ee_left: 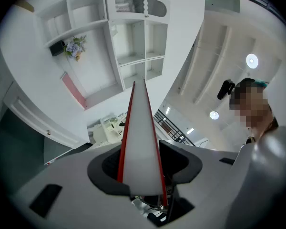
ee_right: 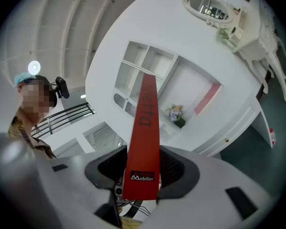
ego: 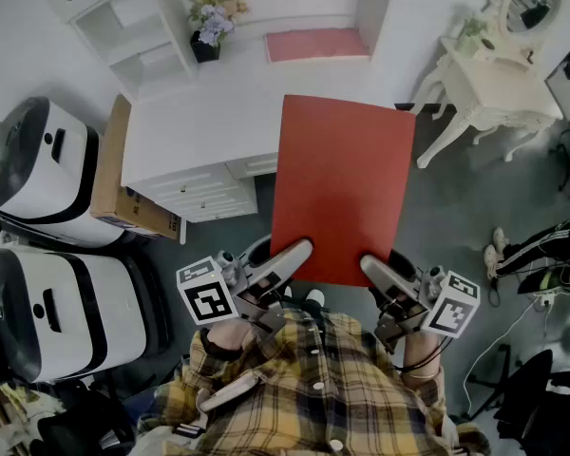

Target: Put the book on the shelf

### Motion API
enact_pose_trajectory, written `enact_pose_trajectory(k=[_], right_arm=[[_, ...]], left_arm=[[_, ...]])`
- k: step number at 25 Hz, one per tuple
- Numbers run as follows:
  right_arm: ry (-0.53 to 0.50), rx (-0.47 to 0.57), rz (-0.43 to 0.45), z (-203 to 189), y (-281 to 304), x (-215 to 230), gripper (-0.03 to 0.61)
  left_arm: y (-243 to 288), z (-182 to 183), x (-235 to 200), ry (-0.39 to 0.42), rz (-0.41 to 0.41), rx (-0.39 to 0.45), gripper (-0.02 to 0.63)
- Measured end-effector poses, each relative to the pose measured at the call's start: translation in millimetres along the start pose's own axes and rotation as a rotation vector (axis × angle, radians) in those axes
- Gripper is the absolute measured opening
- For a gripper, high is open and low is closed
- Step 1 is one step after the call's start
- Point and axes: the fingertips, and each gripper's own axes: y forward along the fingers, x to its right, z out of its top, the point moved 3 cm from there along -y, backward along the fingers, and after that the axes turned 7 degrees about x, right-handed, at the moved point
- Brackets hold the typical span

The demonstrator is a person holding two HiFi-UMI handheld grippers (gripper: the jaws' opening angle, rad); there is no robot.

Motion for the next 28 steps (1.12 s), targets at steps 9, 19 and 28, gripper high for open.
enact_pose_trajectory(k=[9, 19, 28], right_arm=[[0.006, 0.012, 0.014, 3.7, -17.5, 1.7, 0.204], [0.005, 0.022, 0.019, 9.8, -29.9, 5.9, 0.204], [0.009, 0.016, 0.016, 33.1, -4.5, 34.1, 0.204]], left_arm=[[6.5, -15.2, 7.2, 0.014, -0.003, 0.009, 0.204], [16.2, -25.5, 11.2, 0.025, -0.008, 0.005, 0.204], [42.9, -3.3, -15.9, 0.024, -0.005, 0.012, 0.204]])
